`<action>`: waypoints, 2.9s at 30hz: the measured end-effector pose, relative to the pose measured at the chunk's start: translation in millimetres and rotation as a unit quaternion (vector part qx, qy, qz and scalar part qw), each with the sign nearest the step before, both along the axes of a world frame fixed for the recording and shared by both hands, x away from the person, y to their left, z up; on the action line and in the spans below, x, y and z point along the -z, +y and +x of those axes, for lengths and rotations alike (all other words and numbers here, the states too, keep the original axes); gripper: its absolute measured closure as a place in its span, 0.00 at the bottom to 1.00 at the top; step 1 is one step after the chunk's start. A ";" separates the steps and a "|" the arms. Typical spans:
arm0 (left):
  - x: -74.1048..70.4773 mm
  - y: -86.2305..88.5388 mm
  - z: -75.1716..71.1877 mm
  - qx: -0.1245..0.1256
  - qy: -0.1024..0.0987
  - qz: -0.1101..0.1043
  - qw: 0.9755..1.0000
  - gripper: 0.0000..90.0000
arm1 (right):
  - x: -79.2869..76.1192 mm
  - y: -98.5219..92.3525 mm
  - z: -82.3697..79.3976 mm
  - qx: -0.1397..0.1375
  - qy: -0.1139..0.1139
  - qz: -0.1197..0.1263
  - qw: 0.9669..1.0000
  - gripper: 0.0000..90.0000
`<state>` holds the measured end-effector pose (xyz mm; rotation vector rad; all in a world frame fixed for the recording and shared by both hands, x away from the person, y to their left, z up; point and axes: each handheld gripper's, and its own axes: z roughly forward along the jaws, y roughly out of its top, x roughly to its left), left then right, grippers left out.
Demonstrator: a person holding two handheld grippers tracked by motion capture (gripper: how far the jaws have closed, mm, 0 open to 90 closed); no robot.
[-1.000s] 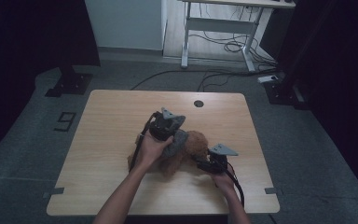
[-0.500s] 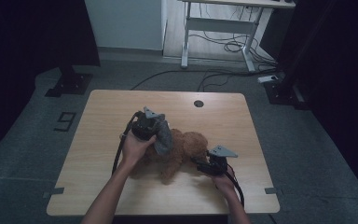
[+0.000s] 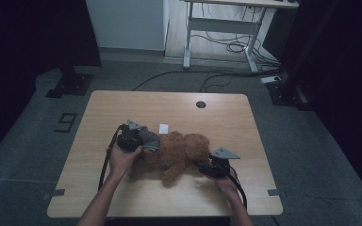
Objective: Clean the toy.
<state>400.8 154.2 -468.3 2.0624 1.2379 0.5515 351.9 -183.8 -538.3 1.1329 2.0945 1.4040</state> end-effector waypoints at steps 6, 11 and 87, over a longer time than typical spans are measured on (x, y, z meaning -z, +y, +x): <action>5.0 8.2 -4.0 -0.009 0.006 0.010 1.000 0.90 | 0.7 -0.5 -0.7 -0.003 0.004 -0.002 1.000 0.44; 23.1 34.4 -11.4 -0.021 0.032 -0.006 0.999 0.90 | 3.8 -1.3 1.3 -0.004 0.012 0.002 1.000 0.45; -23.6 -79.2 -44.2 0.124 -0.045 -0.103 0.986 0.89 | -2.6 -7.6 7.0 -0.010 0.043 0.047 0.998 0.45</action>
